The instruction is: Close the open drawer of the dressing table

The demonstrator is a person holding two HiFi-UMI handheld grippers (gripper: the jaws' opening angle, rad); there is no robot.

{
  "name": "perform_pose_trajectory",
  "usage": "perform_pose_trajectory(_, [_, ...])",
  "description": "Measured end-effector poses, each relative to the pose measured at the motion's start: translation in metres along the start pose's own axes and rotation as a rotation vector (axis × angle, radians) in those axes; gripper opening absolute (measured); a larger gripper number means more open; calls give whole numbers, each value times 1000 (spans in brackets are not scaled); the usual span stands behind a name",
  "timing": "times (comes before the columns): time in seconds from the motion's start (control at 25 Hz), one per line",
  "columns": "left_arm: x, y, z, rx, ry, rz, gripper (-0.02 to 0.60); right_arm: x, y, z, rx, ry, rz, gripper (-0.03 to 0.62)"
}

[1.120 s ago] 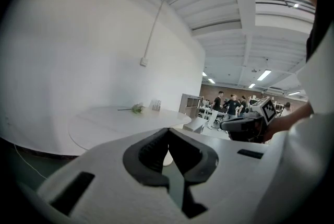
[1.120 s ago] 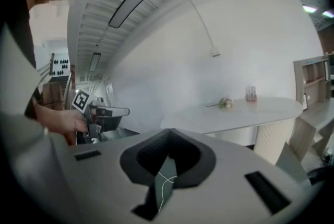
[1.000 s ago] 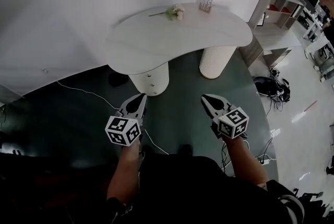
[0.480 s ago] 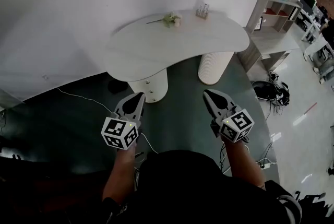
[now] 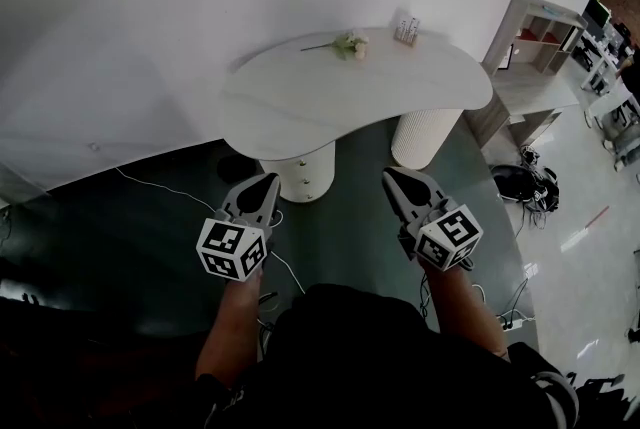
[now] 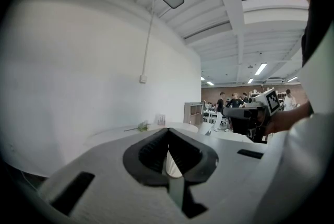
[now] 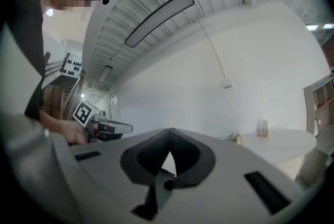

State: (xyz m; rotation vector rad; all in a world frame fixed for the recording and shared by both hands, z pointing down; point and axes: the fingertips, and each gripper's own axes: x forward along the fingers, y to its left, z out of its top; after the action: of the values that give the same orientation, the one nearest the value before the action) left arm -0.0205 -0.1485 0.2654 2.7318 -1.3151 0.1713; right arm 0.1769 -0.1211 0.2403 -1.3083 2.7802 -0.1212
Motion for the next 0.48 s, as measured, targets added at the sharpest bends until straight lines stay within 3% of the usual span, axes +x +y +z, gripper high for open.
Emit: perform_pose_trajectory(0.48, [-2, 29, -11, -40, 7, 12, 9, 11, 6, -13, 12, 47, -30, 3])
